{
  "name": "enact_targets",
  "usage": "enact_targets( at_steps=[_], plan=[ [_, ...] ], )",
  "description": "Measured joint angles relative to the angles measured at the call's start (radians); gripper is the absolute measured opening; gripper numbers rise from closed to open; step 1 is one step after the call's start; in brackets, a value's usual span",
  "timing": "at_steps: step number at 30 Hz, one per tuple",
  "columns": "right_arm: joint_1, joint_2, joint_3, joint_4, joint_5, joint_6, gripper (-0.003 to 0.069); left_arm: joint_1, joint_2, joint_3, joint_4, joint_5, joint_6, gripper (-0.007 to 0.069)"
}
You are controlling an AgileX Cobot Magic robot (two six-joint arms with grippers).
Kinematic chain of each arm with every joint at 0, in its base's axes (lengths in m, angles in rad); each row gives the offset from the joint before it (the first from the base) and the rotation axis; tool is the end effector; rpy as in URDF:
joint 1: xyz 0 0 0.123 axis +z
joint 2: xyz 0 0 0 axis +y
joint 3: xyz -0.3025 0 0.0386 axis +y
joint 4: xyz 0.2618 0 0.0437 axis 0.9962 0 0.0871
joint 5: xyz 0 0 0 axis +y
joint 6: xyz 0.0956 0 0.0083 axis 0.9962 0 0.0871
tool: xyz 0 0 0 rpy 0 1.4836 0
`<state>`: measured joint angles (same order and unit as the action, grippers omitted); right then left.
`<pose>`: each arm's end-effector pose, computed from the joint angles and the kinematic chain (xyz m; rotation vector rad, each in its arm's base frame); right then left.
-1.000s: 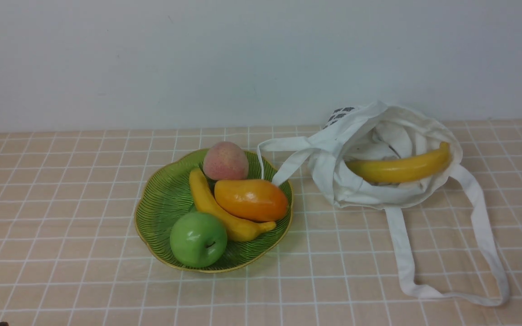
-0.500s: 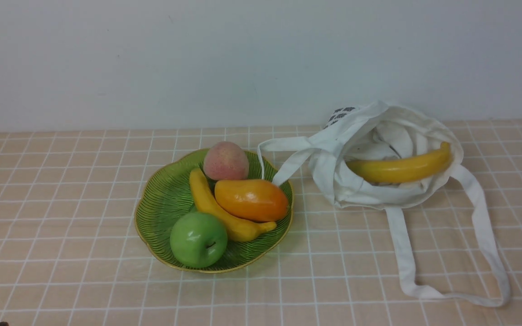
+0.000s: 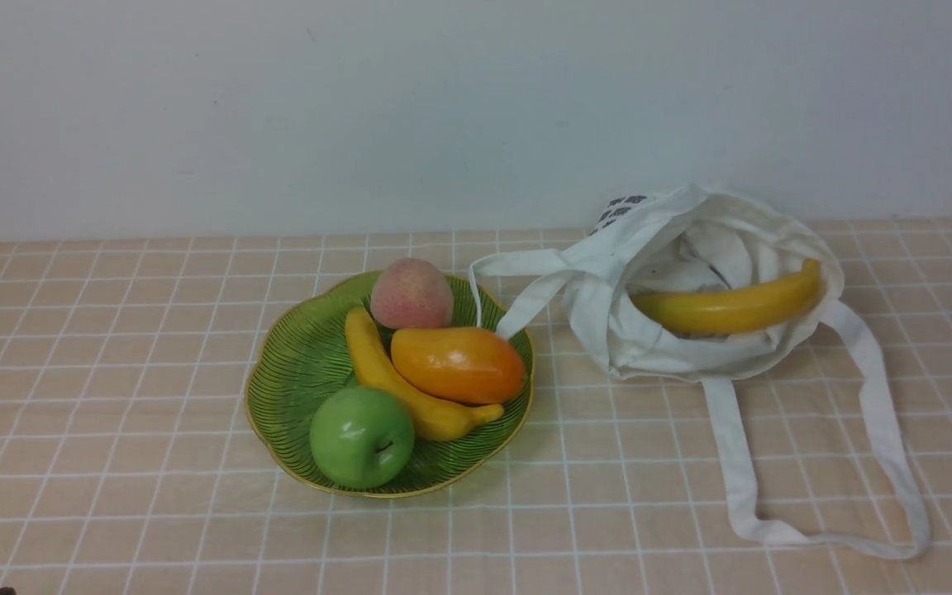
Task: Take the fruit out of the bag on the brown coffee tablecloth and place them on the plate.
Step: 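Reach into the bag and grasp the banana with the right gripper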
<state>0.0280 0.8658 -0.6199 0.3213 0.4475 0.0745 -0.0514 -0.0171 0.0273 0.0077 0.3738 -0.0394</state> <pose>0.1767 0.0181 0.3044 0.2866 2.1556 0.3745 0.0508 -0.0023 0.1693 0.0160 1.8679 -0.0552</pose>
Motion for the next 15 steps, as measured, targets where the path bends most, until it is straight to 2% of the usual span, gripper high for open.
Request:
enact_targets(
  at_steps=[5, 10, 14, 15],
  plan=[
    [0.0, 0.26, -0.13, 0.072, 0.046, -0.04, -0.0007, 0.0, 0.0, 0.0, 0.0, 0.0, 0.0, -0.0008],
    [0.0, 0.419, -0.223, 0.136, 0.058, -0.106, 0.0005, 0.0, 0.0, 0.0, 0.0, 0.0, 0.0, -0.0008],
    [-0.001, 0.544, -0.304, 0.193, 0.057, -0.151, 0.0046, 0.0, 0.0, 0.0, 0.0, 0.0, 0.0, -0.0008],
    [-0.001, 0.585, -0.331, 0.206, 0.056, -0.156, 0.0076, 0.0, 0.0, 0.0, 0.0, 0.0, 0.0, -0.0008]
  ],
)
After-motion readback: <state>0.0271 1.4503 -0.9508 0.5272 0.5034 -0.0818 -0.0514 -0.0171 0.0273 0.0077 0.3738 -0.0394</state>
